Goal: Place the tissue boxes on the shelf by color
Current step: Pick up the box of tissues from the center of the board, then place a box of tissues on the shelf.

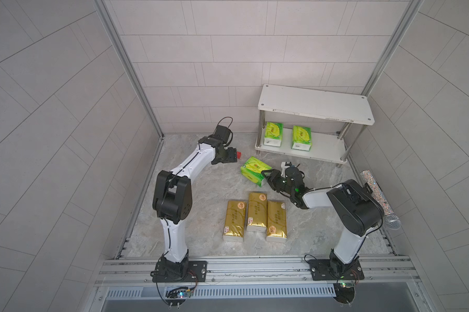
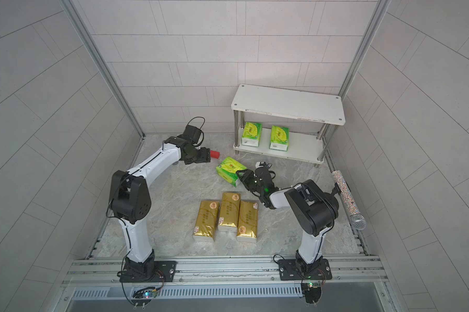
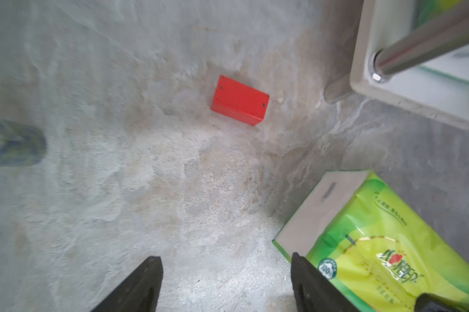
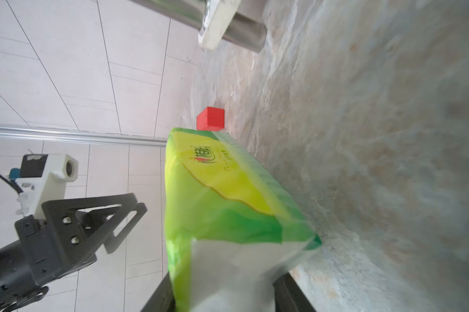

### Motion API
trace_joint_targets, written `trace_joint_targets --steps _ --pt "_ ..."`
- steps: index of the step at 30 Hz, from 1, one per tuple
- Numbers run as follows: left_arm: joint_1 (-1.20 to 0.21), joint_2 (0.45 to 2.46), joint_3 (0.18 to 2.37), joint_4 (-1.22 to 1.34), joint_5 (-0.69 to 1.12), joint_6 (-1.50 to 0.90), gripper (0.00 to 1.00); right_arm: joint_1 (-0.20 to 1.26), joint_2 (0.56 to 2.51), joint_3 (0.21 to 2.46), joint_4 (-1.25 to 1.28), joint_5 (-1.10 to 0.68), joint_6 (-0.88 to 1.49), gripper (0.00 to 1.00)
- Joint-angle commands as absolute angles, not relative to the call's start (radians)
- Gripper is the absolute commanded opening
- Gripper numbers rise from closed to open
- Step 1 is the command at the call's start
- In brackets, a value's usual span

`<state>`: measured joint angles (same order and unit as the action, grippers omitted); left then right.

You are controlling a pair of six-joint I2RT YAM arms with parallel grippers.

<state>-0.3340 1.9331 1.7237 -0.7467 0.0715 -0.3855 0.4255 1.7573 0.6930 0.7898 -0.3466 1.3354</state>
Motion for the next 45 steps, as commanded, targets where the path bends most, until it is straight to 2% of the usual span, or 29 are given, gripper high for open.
trace_joint_targets --steps 1,6,12,26,35,40,45 --pt "-0.322 1.868 1.776 -0.896 -0.021 -0.395 0.83 0.406 1.672 0.670 0.772 -0.324 1.316 0.44" --pt "-0.321 1.801 1.737 -0.954 -0.086 -0.402 0.83 0.369 1.513 0.639 0.586 -0.311 1.270 0.44" --pt "-0.322 1.730 1.636 -0.954 -0.079 -0.424 0.83 0.304 1.332 0.581 0.377 -0.320 1.245 0.44" --pt "-0.321 1.639 1.505 -0.950 -0.031 -0.422 0.83 0.075 0.907 0.538 -0.135 -0.186 1.179 0.45" --pt "-0.321 1.638 1.510 -0.950 -0.015 -0.413 0.83 -0.043 0.915 0.591 -0.254 -0.126 1.133 0.45" --pt "-0.321 1.633 1.499 -0.951 -0.017 -0.411 0.83 -0.147 0.989 0.673 -0.256 -0.148 1.085 0.45" --pt "-0.321 1.626 1.492 -0.951 -0.015 -0.417 0.84 -0.187 1.066 0.766 -0.242 -0.147 1.056 0.45"
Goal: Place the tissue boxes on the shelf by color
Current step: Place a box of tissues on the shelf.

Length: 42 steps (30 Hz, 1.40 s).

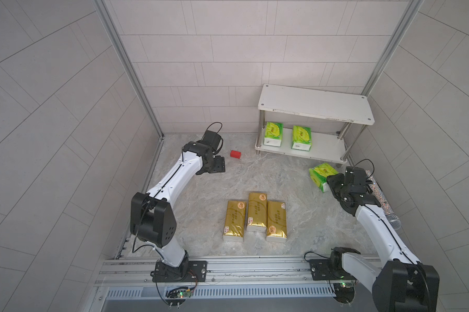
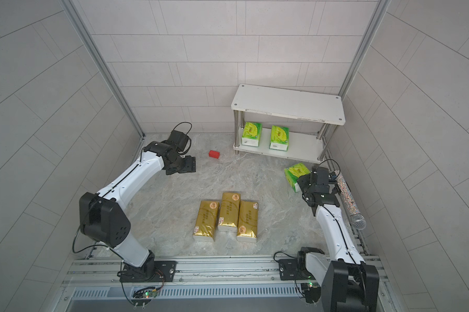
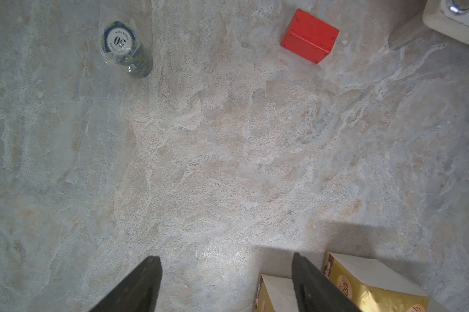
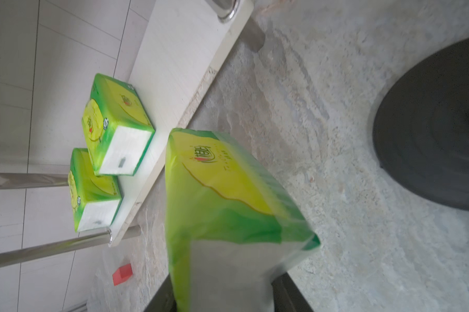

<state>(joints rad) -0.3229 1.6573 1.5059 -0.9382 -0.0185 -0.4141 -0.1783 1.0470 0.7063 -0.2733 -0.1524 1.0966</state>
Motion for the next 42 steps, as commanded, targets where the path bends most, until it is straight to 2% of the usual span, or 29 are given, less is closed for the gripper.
trace_joint_targets --steps 1,30,42 --pt "-0.321 1.626 1.494 -0.950 -0.004 -0.419 0.84 -0.191 1.079 0.784 -0.239 -0.146 1.054 0.45" --pt "-0.321 1.583 1.433 -0.939 -0.034 -0.417 0.83 -0.245 1.587 1.119 0.031 -0.039 1.081 0.45" --pt "-0.321 1.576 1.407 -0.936 -0.029 -0.426 0.84 -0.225 1.678 1.099 0.145 0.083 1.275 0.47"
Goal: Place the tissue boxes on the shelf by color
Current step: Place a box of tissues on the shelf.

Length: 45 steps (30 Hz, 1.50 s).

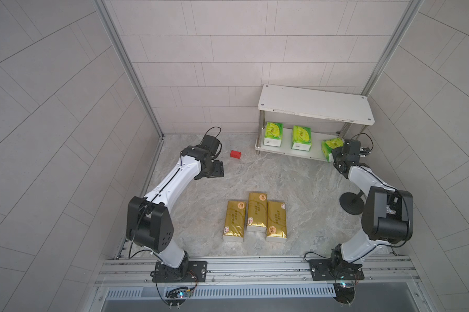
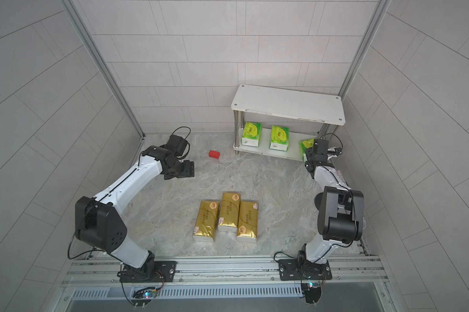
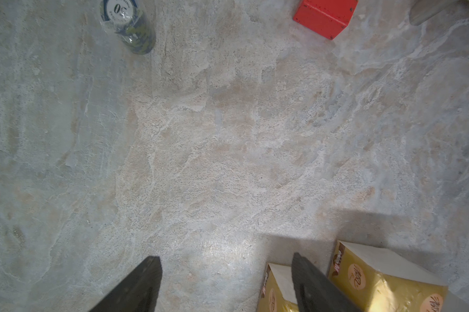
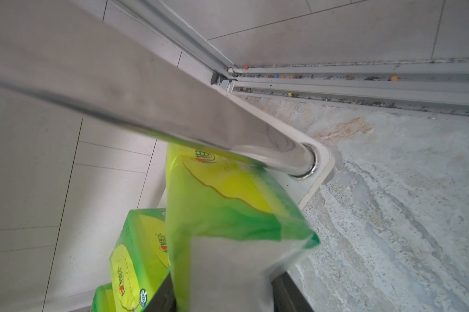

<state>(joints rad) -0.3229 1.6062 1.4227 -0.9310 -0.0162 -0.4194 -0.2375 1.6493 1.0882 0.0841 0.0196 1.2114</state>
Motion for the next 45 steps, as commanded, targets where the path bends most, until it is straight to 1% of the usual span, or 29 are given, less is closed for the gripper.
trace_joint_targets --steps 1,13,17,27,34,40,45 --pt "-0.321 1.573 1.404 -0.934 -0.030 -0.426 0.84 -0.222 1.690 1.110 0.141 0.081 1.286 0.47" --pt "-0.321 1.566 1.381 -0.930 -0.038 -0.427 0.84 -0.195 1.760 1.145 0.128 0.119 1.361 0.48" --pt "-0.321 1.567 1.384 -0.930 -0.037 -0.424 0.83 -0.196 1.788 1.168 0.114 0.102 1.371 0.51" --pt "-0.321 1.561 1.389 -0.944 -0.043 -0.413 0.84 -0.216 1.854 1.251 0.027 0.014 1.361 0.51" --pt "-0.320 1.565 1.391 -0.943 -0.039 -0.412 0.84 -0.240 1.856 1.244 0.020 -0.007 1.352 0.56" --pt "-0.321 1.574 1.404 -0.944 -0.032 -0.415 0.84 -0.249 1.875 1.265 -0.001 -0.039 1.342 0.63" --pt "-0.319 1.567 1.398 -0.943 -0.037 -0.416 0.84 -0.254 1.876 1.289 -0.030 -0.051 1.324 0.64"
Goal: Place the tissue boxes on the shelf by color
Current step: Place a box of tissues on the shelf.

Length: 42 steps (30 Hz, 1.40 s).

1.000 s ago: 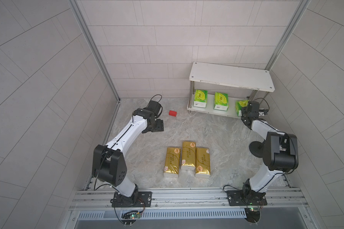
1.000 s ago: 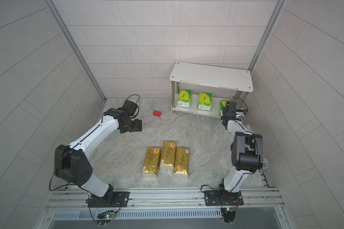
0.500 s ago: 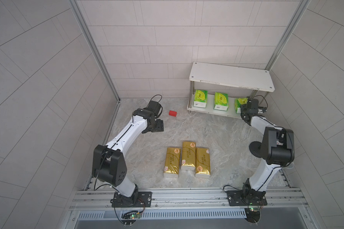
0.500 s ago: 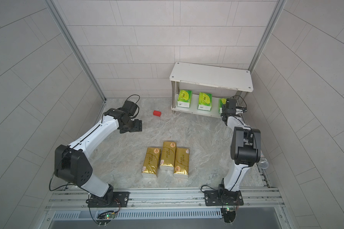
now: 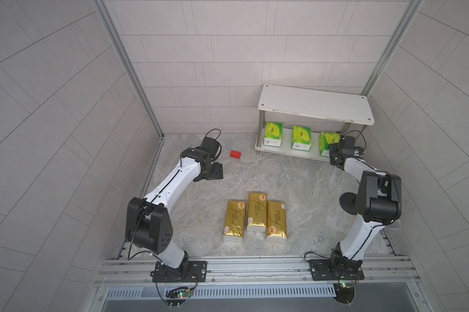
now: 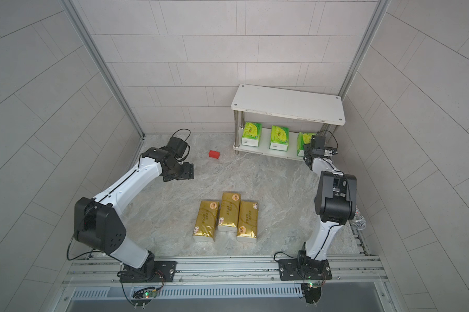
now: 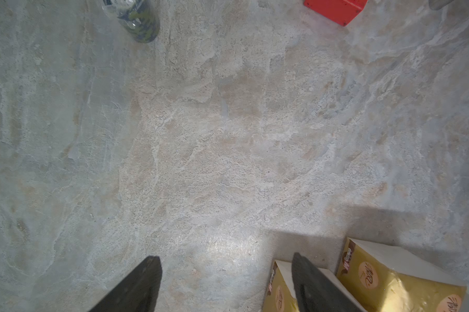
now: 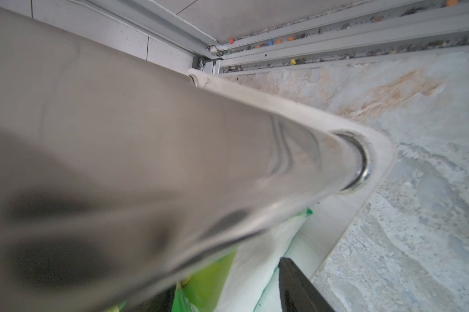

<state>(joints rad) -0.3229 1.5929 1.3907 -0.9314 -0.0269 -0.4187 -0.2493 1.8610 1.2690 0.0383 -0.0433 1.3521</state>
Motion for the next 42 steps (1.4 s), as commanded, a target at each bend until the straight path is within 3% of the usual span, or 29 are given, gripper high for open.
trace_joint_targets --steps 1,13,42 --pt "-0.320 1.565 1.396 -0.943 -0.038 -0.416 0.84 -0.255 1.876 1.293 -0.036 -0.051 1.319 0.64" --pt "-0.320 1.554 1.377 -0.943 -0.048 -0.414 0.84 -0.279 1.884 1.336 -0.093 -0.061 1.266 0.50" --pt "-0.320 1.537 1.336 -0.933 -0.063 -0.411 0.84 -0.199 1.921 1.362 -0.083 0.116 1.534 0.45"
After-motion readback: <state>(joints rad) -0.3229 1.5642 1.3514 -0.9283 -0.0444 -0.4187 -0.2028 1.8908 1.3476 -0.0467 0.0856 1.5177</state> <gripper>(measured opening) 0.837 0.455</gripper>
